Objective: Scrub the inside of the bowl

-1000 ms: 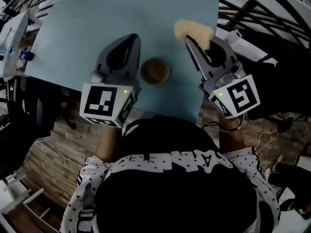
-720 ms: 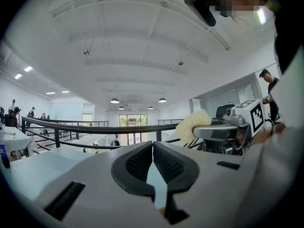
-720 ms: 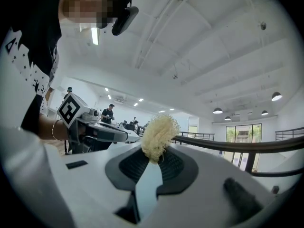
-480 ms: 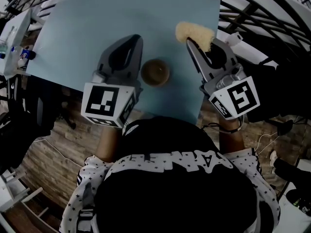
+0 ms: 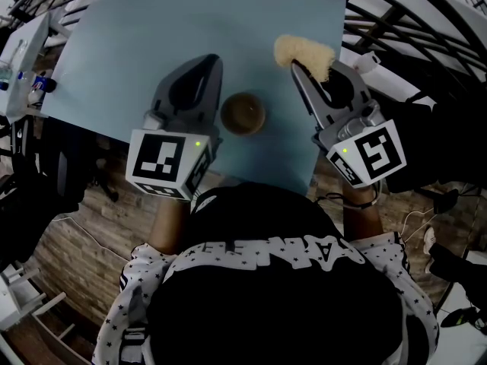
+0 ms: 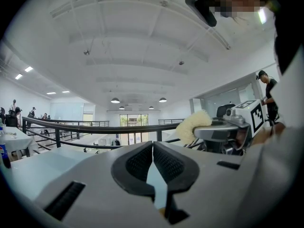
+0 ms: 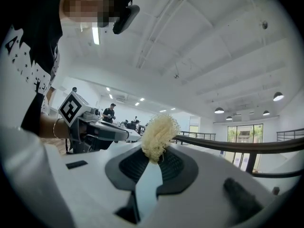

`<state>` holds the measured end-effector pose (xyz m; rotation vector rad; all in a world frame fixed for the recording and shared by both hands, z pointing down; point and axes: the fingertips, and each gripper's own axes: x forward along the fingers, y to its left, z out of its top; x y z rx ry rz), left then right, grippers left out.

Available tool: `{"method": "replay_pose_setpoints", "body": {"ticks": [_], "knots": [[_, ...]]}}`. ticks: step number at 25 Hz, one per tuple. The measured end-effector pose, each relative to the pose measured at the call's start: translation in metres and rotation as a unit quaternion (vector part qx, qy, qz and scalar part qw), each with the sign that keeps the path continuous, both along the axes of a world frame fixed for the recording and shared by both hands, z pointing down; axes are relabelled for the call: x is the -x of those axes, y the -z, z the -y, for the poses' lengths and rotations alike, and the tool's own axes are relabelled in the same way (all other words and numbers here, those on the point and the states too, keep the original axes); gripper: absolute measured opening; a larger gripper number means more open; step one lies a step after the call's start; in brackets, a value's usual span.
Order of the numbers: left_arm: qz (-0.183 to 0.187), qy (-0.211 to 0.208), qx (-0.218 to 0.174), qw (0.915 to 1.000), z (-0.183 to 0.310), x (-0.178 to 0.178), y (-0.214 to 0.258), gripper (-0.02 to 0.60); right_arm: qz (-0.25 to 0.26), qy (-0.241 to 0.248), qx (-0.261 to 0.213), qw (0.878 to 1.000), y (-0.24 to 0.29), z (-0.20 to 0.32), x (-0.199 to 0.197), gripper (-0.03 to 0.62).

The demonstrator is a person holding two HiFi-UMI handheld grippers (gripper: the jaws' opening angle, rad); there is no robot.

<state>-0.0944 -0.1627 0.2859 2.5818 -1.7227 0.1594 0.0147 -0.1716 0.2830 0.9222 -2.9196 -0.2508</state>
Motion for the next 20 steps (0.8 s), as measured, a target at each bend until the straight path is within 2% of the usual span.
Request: {"method": "replay_pose_setpoints", "body": {"ticks": [9,20], "knots": [[-0.002,0.002,0.000,1.0000,-0.0019,-0.0011,-0.0013,0.018,-0.017,0.002,-0.003,1.000,-0.0057,-0.0025,0.0013,0.060],[-0.003,0.007,0.000,1.0000,-0.0067,0.0056,-0.0022,0.018,-0.014,0.006,0.000,1.000,-0.0069,-0.0065,0.0078,0.060]]}}
